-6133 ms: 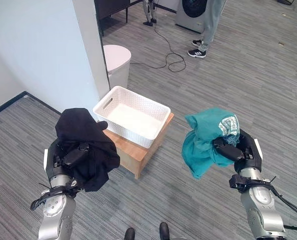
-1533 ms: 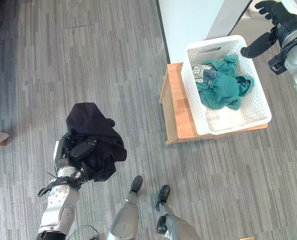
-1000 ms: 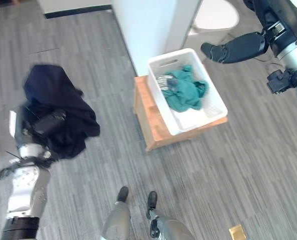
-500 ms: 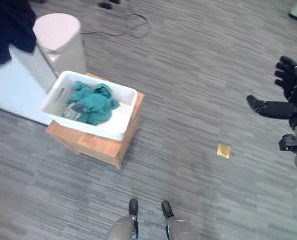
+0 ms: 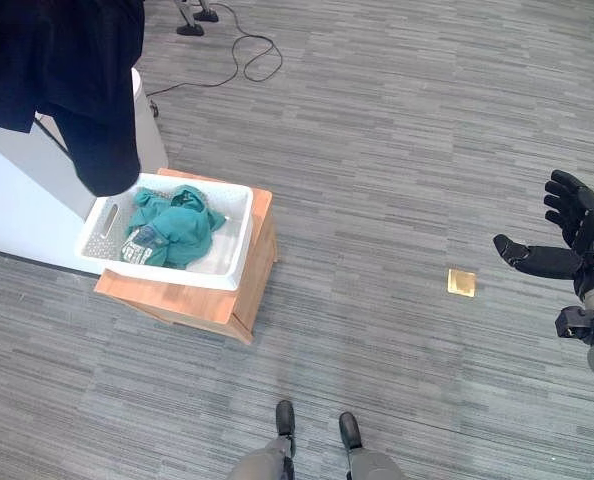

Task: Pick up bed clothes into laundry basket.

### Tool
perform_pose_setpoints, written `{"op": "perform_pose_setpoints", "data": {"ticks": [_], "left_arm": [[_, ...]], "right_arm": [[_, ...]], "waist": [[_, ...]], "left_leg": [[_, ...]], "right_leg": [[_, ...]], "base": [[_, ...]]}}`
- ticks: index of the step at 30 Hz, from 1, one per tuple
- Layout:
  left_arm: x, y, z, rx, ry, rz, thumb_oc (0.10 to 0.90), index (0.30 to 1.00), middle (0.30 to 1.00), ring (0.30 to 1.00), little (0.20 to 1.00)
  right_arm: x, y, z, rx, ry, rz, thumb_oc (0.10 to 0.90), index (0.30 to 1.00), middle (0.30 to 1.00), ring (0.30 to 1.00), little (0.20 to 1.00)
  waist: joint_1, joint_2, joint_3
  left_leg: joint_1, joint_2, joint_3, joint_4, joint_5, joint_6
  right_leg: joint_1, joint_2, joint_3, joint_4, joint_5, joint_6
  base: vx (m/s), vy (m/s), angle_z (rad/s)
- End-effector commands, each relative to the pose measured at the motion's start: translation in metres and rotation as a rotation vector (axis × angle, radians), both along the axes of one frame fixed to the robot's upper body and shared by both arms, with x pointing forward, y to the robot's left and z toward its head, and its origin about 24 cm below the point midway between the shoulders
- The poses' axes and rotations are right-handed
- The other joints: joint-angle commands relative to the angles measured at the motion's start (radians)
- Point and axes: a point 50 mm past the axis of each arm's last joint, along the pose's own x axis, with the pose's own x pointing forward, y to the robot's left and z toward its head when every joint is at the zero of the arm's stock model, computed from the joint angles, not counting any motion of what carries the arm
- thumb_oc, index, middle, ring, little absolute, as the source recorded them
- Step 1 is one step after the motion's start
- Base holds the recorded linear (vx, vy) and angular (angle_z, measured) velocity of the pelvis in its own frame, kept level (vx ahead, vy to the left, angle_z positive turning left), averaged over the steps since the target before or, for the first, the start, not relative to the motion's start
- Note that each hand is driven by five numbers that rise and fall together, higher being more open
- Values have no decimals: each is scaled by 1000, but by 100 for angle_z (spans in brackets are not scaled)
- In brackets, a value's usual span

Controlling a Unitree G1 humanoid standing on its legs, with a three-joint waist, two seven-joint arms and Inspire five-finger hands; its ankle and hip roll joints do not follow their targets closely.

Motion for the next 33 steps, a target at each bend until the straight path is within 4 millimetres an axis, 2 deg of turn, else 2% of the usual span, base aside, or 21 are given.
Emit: {"op": "perform_pose_setpoints", "data": {"ticks": [1, 7, 9, 10, 11, 13, 19, 22, 23, 25, 29, 33], "left_arm": [[-21, 11, 41, -78, -207, 46, 400, 300, 300, 300, 300], [-21, 9, 43, -73, -208, 46, 400, 300, 300, 300, 300], [-8, 17, 30, 80, -101, 234, 400, 300, 300, 300, 300], [8, 19, 12, 348, 68, 420, 400, 300, 300, 300, 300], [21, 14, 1, 488, 138, 482, 400, 300, 300, 300, 300], [23, 12, 3, 501, 139, 488, 400, 300, 300, 300, 300], [38, 13, -12, 553, 201, 537, 400, 300, 300, 300, 300], [41, 32, -27, 493, 245, 586, 400, 300, 300, 300, 300], [41, 32, -27, 492, 245, 585, 400, 300, 300, 300, 300], [38, 46, -35, 456, 273, 617, 400, 300, 300, 300, 300], [37, 56, -46, 437, 304, 641, 400, 300, 300, 300, 300], [33, 61, -45, 415, 296, 653, 400, 300, 300, 300, 300]], "right_arm": [[-19, -18, 64, -107, -268, -55, 800, 900, 900, 900, 900], [-18, -18, 63, -102, -269, -56, 800, 900, 900, 900, 900], [-19, -17, 53, -96, -234, -45, 800, 900, 900, 900, 900], [-21, -18, 58, -126, -227, -32, 800, 900, 900, 900, 900], [-25, -19, 64, -115, -269, -33, 800, 900, 900, 900, 900], [-26, -20, 65, -103, -284, -37, 800, 900, 900, 900, 900], [-32, -21, 73, -109, -335, -58, 800, 900, 900, 900, 900], [-36, -20, 75, -112, -357, -56, 800, 900, 900, 900, 900], [-36, -20, 75, -114, -356, -57, 800, 900, 900, 900, 900], [-41, -21, 70, -103, -359, -70, 800, 900, 900, 900, 900], [-44, -23, 67, -103, -357, -91, 800, 900, 900, 900, 900], [-46, -24, 65, -104, -353, -102, 800, 900, 900, 900, 900]], "waist": [[26, 2, -176], [26, -4, -175], [10, 28, -175], [-5, 42, -165], [-23, 17, -145], [-26, 2, -137], [-56, -32, -98], [-74, -58, -74], [-73, -57, -75], [-84, -73, -62], [-88, -78, -49], [-88, -83, -41]], "left_leg": [[67, 34, -48, -40, -81, -72], [67, 33, -48, -40, -81, -72], [65, 33, -41, -40, -80, -72], [58, 36, -32, -40, -78, -71], [42, 40, -23, -40, -76, -72], [34, 39, -22, -40, -75, -71], [-13, 46, -18, -40, -67, -73], [-43, 51, -7, -40, -63, -74], [-43, 51, -7, -40, -63, -74], [-51, 53, 2, -40, -65, -74], [-64, 53, 7, -40, -67, -73], [-73, 51, 6, -40, -69, -71]], "right_leg": [[-68, 0, 35, 7, -3, 59], [-68, -1, 35, 7, -3, 59], [-73, -2, 40, 5, 0, 61], [-87, 2, 43, 5, 6, 63], [-102, 7, 46, 5, 8, 61], [-112, 7, 45, 6, 9, 61], [-160, 17, 59, 6, 21, 59], [-190, 26, 77, 7, 32, 59], [-190, 26, 78, 7, 32, 59], [-203, 29, 89, 6, 38, 61], [-222, 32, 101, 5, 43, 63], [-231, 35, 105, 5, 45, 63]], "base": [[0, 0, -3], [0, 0, -1], [-21, -12, 2], [-70, -22, 6], [-58, -10, 4], [-47, 4, -5], [-51, 18, -6], [-31, 33, -8], [17, 42, -21], [25, 37, -15], [23, 43, -10], [24, 20, -6]]}}
